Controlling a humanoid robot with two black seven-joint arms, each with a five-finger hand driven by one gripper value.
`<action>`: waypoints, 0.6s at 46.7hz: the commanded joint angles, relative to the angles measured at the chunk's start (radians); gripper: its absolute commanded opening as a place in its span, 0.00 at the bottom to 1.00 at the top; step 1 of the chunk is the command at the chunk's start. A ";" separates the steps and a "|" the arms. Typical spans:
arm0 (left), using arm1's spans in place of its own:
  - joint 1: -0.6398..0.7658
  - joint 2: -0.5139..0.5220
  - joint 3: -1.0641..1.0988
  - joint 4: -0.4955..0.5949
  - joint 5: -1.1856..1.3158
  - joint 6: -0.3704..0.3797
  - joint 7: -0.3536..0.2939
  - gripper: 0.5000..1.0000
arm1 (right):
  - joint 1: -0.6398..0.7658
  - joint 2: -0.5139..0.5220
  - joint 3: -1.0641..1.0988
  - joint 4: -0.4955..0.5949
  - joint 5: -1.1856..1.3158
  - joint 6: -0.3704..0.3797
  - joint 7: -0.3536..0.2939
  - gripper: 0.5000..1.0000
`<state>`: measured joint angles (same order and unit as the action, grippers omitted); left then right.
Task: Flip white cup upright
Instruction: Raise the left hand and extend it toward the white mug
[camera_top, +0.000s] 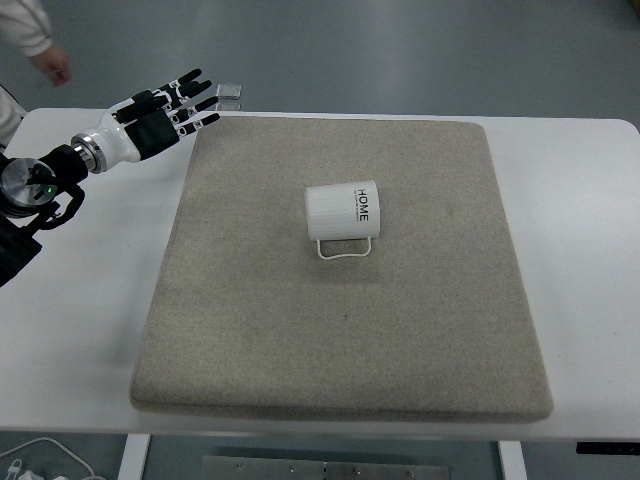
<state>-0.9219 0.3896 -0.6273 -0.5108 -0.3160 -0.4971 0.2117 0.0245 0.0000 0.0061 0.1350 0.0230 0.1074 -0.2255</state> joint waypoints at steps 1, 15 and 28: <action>0.000 0.000 0.000 0.000 0.000 0.000 0.000 0.99 | 0.000 0.000 0.000 0.000 0.000 0.000 0.000 0.86; -0.020 0.000 -0.002 -0.005 -0.002 0.002 0.000 0.99 | 0.000 0.000 0.000 0.000 0.000 0.000 0.000 0.86; -0.025 0.017 -0.028 -0.009 -0.009 0.002 0.000 0.99 | 0.000 0.000 0.000 0.000 0.000 0.000 0.000 0.86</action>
<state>-0.9480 0.4012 -0.6409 -0.5202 -0.3271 -0.4959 0.2122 0.0245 0.0000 0.0061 0.1350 0.0230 0.1074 -0.2255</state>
